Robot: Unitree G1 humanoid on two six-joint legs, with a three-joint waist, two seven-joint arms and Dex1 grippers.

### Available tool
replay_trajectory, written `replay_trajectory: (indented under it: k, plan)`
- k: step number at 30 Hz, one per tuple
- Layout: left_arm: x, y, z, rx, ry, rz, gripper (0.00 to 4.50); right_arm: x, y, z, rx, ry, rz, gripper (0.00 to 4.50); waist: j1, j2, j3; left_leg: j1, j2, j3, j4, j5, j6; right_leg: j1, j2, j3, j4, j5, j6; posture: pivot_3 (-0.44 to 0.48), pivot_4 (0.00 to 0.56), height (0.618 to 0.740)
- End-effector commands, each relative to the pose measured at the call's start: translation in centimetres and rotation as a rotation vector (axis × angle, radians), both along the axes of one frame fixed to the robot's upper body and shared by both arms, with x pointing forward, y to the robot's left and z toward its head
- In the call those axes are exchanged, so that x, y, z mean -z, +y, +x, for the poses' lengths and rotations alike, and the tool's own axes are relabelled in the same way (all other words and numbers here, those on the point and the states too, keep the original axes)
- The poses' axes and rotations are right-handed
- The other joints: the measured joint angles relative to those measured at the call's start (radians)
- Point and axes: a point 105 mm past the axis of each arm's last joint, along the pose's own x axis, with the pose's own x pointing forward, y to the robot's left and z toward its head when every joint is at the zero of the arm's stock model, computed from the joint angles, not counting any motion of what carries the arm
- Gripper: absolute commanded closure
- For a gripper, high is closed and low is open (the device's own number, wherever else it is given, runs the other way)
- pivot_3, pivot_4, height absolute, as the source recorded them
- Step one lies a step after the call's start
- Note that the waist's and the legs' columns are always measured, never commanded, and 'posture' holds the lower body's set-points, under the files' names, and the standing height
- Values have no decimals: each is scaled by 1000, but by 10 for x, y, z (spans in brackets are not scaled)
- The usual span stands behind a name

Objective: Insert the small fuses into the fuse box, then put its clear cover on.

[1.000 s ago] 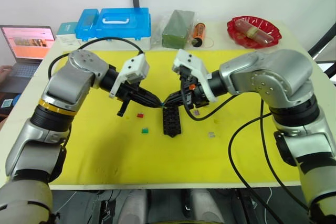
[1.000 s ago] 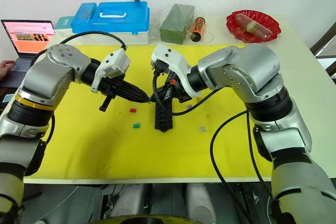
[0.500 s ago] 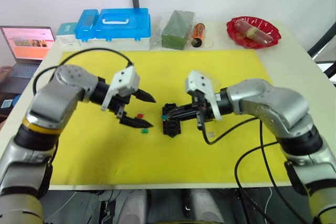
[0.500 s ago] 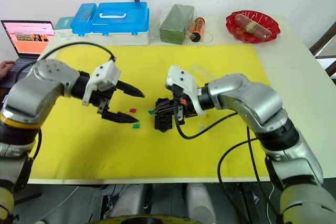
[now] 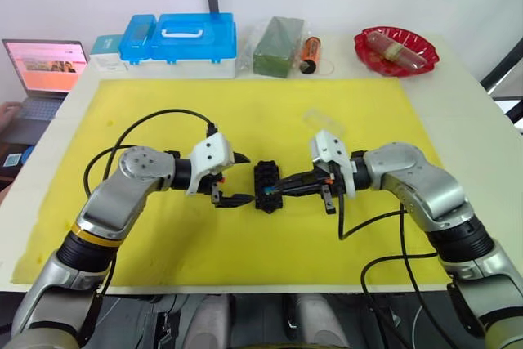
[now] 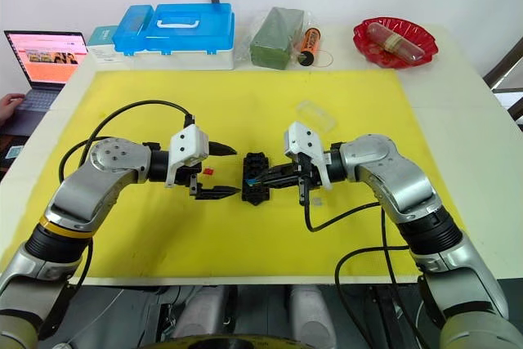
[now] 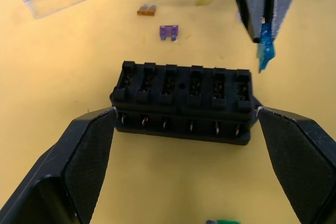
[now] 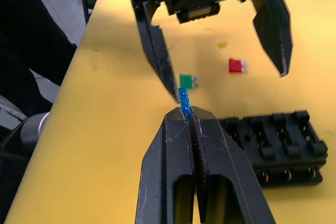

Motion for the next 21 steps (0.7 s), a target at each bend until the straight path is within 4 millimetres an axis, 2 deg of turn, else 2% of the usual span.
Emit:
replay_trajectory:
  k: [1,7,21]
  plan:
    - [-1,-4,-4,18,-21,3,34,0,1,2,-14,-27,8,4500,0,0,0,0,0,0,0,0,0,0,0,0,0,0,0,0,150,740]
    - [6,-3,-12,45,11,24,34,7,5,2,-14,-17,12,4500,2,0,0,0,0,0,0,0,0,0,0,0,0,0,0,0,150,740]
    - [4,-6,-11,44,4,25,34,15,5,2,-8,-9,-2,4500,2,0,0,0,0,0,0,0,0,0,0,0,0,0,0,0,150,740]
